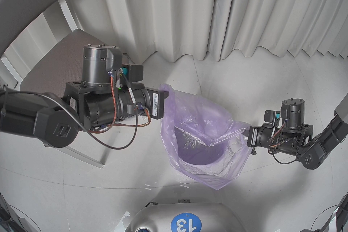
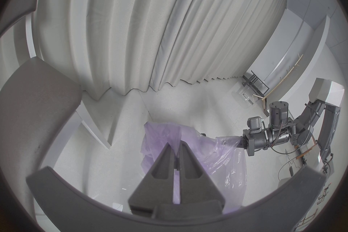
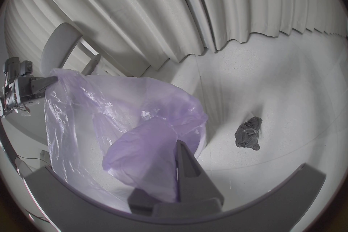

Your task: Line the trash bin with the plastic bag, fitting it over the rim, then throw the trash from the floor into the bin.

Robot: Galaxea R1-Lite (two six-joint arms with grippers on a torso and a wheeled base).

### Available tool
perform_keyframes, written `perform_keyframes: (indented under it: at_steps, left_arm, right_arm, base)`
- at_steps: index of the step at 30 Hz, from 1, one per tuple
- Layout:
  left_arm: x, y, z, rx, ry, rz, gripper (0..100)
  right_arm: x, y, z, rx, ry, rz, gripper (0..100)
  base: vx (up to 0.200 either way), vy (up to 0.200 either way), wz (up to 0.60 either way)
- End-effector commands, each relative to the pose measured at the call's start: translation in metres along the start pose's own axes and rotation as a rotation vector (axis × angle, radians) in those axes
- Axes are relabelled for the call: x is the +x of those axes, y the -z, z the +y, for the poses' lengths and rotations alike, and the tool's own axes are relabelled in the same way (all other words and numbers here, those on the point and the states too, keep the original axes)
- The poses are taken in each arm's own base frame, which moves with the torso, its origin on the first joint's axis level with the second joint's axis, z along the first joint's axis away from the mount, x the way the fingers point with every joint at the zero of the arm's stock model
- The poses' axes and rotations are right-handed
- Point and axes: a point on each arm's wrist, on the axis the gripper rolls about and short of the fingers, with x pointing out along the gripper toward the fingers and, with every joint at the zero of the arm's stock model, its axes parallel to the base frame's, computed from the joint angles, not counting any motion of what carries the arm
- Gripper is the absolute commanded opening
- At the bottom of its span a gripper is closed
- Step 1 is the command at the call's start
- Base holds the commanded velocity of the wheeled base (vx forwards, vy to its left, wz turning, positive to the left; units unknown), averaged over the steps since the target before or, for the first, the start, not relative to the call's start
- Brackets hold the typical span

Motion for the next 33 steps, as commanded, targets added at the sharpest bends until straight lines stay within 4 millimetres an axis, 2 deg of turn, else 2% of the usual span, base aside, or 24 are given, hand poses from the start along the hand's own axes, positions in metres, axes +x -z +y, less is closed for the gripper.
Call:
perform_keyframes:
  at_steps: [1,6,12,15,18,25,33]
  left_arm:
    - [0.021,0.002,-0.002,-0.005,0.007,0.014,0]
    - [0.037,0.003,-0.006,-0.002,0.02,0.018,0]
    - [0.072,0.002,-0.027,-0.009,0.071,0.001,0]
    - [0.079,0.0,-0.039,-0.035,0.098,-0.017,0]
    - [0.084,0.003,-0.041,-0.035,0.102,-0.01,0]
    - [0.087,0.01,-0.021,-0.052,0.055,0.011,0]
    - [0.088,0.034,0.004,-0.074,0.0,0.038,0]
  right_arm:
    - [0.002,0.006,-0.012,0.017,0.033,0.018,0]
    - [-0.004,0.006,-0.017,0.026,0.029,0.014,0]
    - [-0.017,0.018,-0.018,0.027,0.036,0.021,0]
    - [-0.021,0.023,-0.019,0.024,0.029,0.003,0]
    - [-0.023,0.027,-0.02,0.022,0.026,-0.007,0]
    - [-0.026,0.027,-0.015,0.009,0.003,-0.032,0]
    - [-0.026,0.035,-0.003,-0.007,-0.029,-0.006,0]
  base:
    - [0.0,0.0,0.0]
    - [0.0,0.0,0.0]
    - [0.0,0.0,0.0]
    - [0.0,0.0,0.0]
    - [0.0,0.0,0.0]
    - [0.0,0.0,0.0]
    - [0.0,0.0,0.0]
